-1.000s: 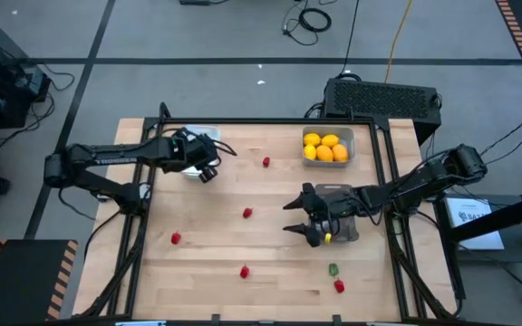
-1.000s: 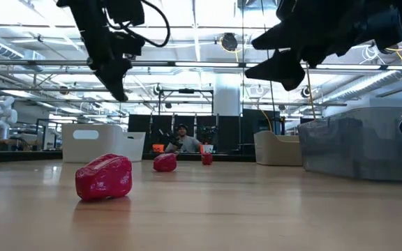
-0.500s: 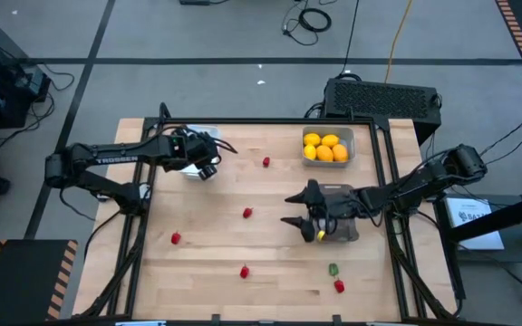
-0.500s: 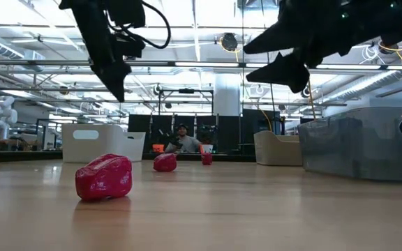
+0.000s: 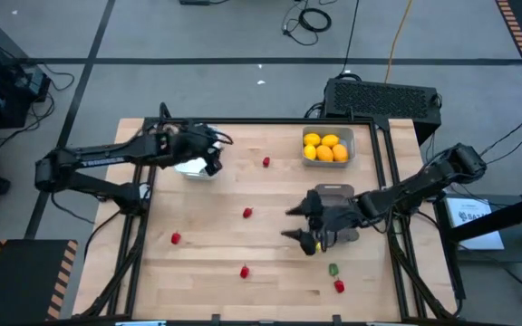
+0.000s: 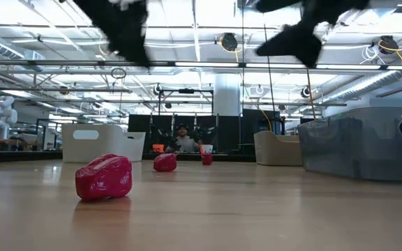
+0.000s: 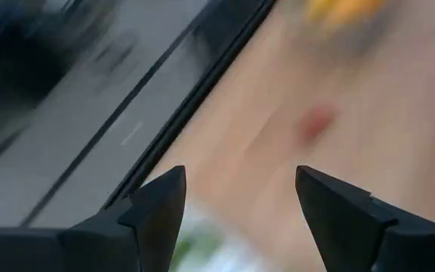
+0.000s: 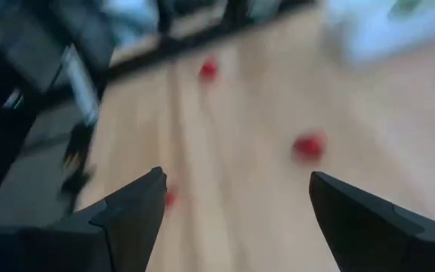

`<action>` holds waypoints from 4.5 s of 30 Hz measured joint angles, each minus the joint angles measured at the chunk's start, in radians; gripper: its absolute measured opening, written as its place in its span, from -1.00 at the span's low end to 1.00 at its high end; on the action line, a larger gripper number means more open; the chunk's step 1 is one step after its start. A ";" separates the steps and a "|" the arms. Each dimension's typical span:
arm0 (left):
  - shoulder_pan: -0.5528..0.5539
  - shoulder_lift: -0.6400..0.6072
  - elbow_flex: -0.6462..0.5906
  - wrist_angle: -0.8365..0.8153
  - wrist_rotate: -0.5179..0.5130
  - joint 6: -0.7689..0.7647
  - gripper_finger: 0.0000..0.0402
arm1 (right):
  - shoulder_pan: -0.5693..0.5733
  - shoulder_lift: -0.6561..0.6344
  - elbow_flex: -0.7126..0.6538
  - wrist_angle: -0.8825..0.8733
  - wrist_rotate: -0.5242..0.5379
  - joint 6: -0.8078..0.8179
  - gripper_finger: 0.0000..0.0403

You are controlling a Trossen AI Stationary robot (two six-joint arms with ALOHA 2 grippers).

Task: Sort produce into baskets
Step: Put the green chili pepper into the white bin

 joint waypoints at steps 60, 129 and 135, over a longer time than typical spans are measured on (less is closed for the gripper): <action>-0.122 -0.039 -0.329 0.824 0.532 0.058 0.29 | 0.266 0.597 0.447 -1.005 -0.446 1.077 0.06; 0.289 -0.391 -0.709 0.938 0.204 0.149 0.29 | -0.627 1.021 0.714 0.855 -0.322 -0.339 -0.77; 0.415 -0.376 -0.709 0.924 0.189 0.116 0.29 | -0.643 1.137 0.941 0.651 -0.321 -0.333 -0.75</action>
